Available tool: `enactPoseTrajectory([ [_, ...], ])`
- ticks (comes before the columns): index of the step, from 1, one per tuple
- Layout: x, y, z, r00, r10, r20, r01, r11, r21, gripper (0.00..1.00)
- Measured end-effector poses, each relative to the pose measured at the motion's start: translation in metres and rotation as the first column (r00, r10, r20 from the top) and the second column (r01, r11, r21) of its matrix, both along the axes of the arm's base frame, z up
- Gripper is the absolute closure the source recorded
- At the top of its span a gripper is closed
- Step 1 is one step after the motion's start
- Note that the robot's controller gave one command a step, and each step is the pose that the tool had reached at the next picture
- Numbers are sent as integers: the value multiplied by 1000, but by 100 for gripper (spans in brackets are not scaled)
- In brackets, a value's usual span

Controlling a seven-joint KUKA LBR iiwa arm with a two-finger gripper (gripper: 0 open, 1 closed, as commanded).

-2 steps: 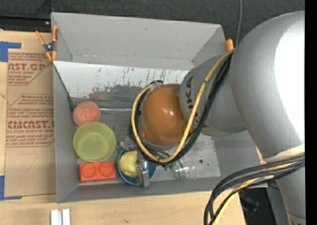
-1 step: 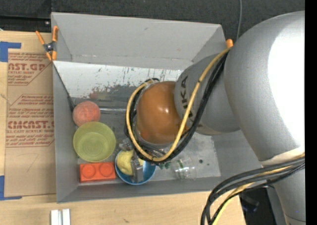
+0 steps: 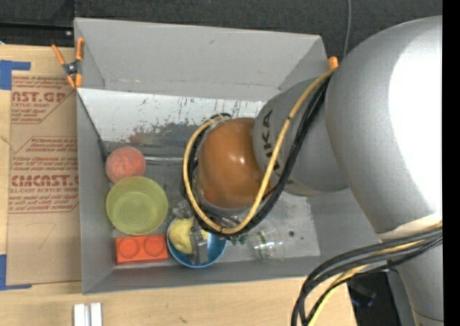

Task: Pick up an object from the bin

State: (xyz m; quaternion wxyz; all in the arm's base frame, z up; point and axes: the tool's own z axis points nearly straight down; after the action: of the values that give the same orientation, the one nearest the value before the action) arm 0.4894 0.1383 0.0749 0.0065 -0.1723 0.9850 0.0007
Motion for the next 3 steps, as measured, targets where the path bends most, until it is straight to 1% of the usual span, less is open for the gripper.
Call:
enactPoseTrajectory([
  [1,-1,0,3,1000,1,-3,-1,1000,0,100],
  [2,-4,1,22,1000,3,-11,-3,1000,0,100],
  [3,-1,2,50,1000,3,0,-3,1000,2,100],
])
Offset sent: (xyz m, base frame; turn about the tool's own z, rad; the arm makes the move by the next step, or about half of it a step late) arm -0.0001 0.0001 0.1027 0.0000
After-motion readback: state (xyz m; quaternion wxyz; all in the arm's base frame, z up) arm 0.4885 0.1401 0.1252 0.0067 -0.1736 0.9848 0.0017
